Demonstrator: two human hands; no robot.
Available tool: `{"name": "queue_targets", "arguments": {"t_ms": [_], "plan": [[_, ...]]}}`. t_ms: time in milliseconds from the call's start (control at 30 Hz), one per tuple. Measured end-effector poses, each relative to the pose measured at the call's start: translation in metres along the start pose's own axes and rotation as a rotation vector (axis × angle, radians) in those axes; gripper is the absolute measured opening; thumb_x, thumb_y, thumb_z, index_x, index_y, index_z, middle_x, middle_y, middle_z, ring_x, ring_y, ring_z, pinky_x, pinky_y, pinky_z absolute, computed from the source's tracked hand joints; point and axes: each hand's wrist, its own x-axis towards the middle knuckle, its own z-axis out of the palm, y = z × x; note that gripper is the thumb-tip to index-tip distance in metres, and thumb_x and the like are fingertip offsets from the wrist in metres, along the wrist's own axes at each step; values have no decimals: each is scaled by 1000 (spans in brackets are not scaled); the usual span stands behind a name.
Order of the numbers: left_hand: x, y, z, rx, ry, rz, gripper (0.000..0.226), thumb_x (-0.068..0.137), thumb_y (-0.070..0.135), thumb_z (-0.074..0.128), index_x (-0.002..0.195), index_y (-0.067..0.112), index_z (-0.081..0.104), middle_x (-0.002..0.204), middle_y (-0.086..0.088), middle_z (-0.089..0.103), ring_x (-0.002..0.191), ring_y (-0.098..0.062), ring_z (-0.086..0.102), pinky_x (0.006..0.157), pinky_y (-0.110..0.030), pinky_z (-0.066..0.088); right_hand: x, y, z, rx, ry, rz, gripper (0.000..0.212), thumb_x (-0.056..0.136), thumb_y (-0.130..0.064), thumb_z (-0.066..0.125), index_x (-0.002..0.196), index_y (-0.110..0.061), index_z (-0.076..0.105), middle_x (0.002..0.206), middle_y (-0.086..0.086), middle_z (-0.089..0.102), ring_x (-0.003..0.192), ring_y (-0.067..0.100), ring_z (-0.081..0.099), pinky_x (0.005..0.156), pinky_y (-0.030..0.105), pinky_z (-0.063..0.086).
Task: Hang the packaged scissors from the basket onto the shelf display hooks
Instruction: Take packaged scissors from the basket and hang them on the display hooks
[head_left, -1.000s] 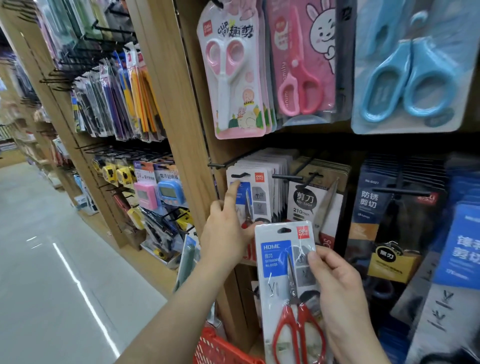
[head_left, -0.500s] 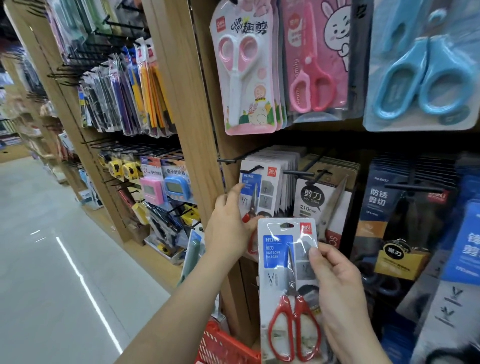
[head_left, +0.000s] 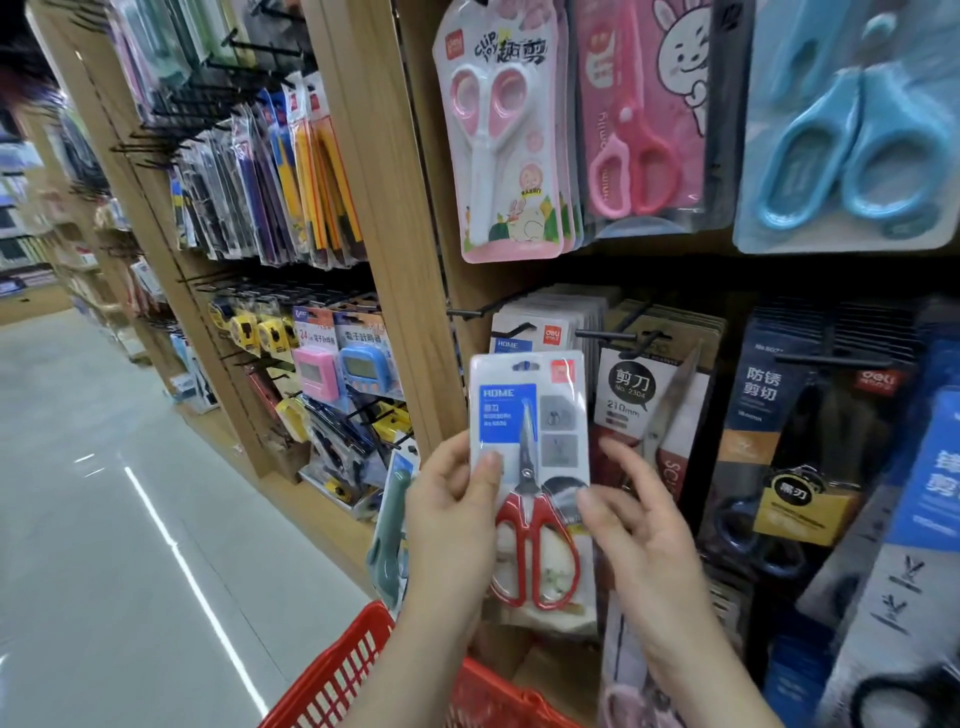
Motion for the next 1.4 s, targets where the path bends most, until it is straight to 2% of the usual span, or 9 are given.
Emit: {"name": "queue_targets", "arguments": {"t_ms": [100, 200, 333, 600, 800, 933, 1133, 1200, 1400], "plan": [[16, 13, -3, 16, 32, 42, 14, 99, 12, 56, 105, 20, 67, 89, -2, 79, 82, -24, 76, 75, -42, 60, -2, 2, 6, 17, -134, 77, 51, 79, -24, 65, 126, -38, 50, 96, 5, 77, 84, 19, 76, 64, 25, 58], [29, 19, -5, 37, 50, 49, 15, 100, 14, 55, 102, 22, 67, 90, -2, 79, 82, -24, 76, 75, -42, 60, -3, 3, 9, -65, -185, 119, 41, 84, -26, 64, 119, -42, 52, 93, 3, 78, 75, 24, 74, 63, 37, 59], [43, 19, -6, 42, 57, 12, 13, 100, 14, 56, 104, 20, 66, 92, -3, 78, 83, -24, 76, 77, -44, 61, -3, 2, 9, -135, -248, 174, 37, 96, -16, 59, 117, -44, 50, 94, -1, 78, 62, 28, 71, 50, 28, 55], [49, 15, -9, 62, 39, -2, 14, 100, 12, 55, 108, 16, 67, 89, -4, 78, 80, -23, 76, 70, -38, 62, 0, 9, 10, -210, -246, 176, 41, 95, 6, 55, 118, -28, 61, 79, 11, 77, 71, 22, 73, 67, 29, 58], [53, 12, -10, 100, 14, -25, 15, 101, 15, 54, 108, 17, 67, 88, -1, 78, 76, -18, 76, 61, -29, 59, 1, 14, 11, -198, -208, 173, 40, 95, 7, 54, 116, -25, 64, 75, 11, 76, 71, 22, 73, 67, 30, 59], [54, 9, -12, 159, -10, -51, 14, 101, 16, 54, 108, 20, 65, 89, 2, 78, 76, -12, 75, 61, -25, 59, 0, 18, 12, -176, -153, 205, 35, 95, 8, 53, 100, -23, 69, 73, 9, 76, 67, 18, 73, 64, 27, 59], [61, 19, -17, 242, -57, -142, 9, 98, 14, 59, 106, 18, 64, 93, -3, 76, 78, -18, 75, 70, -36, 61, 0, 17, 11, -107, -163, 231, 21, 95, -1, 58, 93, -16, 74, 81, 9, 77, 74, 21, 74, 65, 26, 58], [61, 23, -16, 299, -55, -101, 21, 96, 12, 61, 115, 19, 55, 95, -5, 73, 77, -18, 75, 67, -36, 61, 1, 17, 11, -77, -140, 229, 17, 96, -7, 59, 95, -14, 74, 85, 8, 77, 77, 22, 75, 64, 24, 58], [70, 20, -13, 690, -138, 131, 72, 90, 18, 61, 142, 55, 28, 84, 9, 67, 72, -16, 70, 69, -44, 61, 7, 22, 14, -95, -11, 229, 17, 98, -11, 55, 97, -12, 72, 78, 9, 77, 72, 23, 75, 62, 25, 60]]}}
